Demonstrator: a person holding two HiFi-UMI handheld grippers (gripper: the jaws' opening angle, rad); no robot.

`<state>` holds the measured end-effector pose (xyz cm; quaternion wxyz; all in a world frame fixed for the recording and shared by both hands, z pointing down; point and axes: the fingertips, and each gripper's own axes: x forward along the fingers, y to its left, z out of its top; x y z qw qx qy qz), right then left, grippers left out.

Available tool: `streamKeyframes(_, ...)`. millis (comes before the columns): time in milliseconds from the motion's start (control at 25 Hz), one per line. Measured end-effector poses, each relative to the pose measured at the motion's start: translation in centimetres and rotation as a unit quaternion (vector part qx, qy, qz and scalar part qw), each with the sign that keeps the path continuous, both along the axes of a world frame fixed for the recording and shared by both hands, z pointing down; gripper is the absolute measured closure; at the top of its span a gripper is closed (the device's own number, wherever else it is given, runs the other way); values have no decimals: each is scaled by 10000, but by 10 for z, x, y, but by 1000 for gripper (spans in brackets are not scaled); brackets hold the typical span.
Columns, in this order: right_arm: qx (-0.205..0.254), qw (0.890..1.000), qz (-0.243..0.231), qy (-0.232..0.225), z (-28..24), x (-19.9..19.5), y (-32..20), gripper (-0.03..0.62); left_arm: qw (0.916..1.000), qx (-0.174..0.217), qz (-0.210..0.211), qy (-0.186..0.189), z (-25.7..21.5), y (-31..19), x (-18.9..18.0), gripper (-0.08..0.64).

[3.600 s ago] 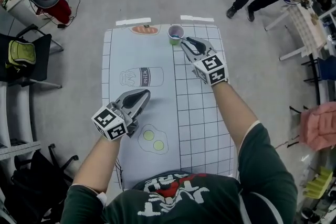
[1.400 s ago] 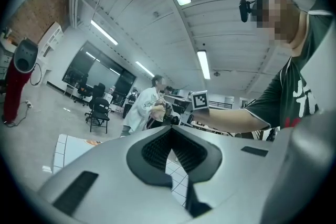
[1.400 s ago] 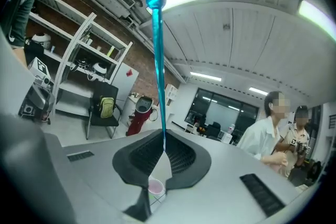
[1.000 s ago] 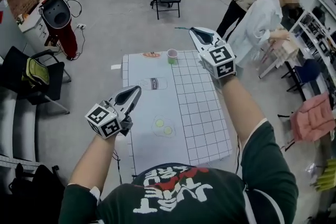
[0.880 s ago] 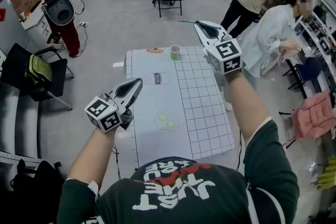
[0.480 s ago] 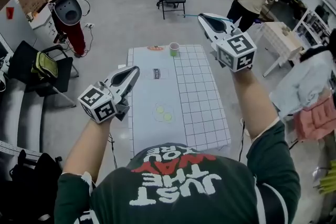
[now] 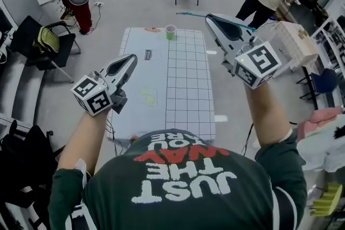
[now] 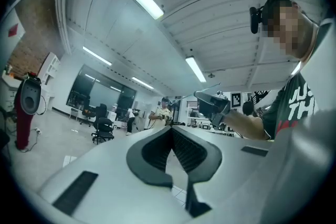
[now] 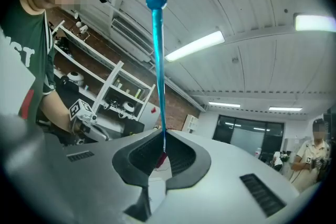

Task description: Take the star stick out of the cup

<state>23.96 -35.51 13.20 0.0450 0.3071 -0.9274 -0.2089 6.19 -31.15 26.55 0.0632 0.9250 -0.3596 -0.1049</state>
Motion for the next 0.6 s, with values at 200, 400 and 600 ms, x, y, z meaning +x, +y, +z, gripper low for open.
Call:
streamKeyframes(200,-325,9985,-389,-188,32,30,43,549,9995,-139,-173,-226,28,34,35,552)
streamKeyframes(400,-780,9949,-555,-320,62,41,29,549,9984,-443,-202,-282,55,21,46,552)
streamKeyframes(600,-1346,9890,-470,-384,109,35,29,549,9964,-801,-126,-226,90,22,34,552)
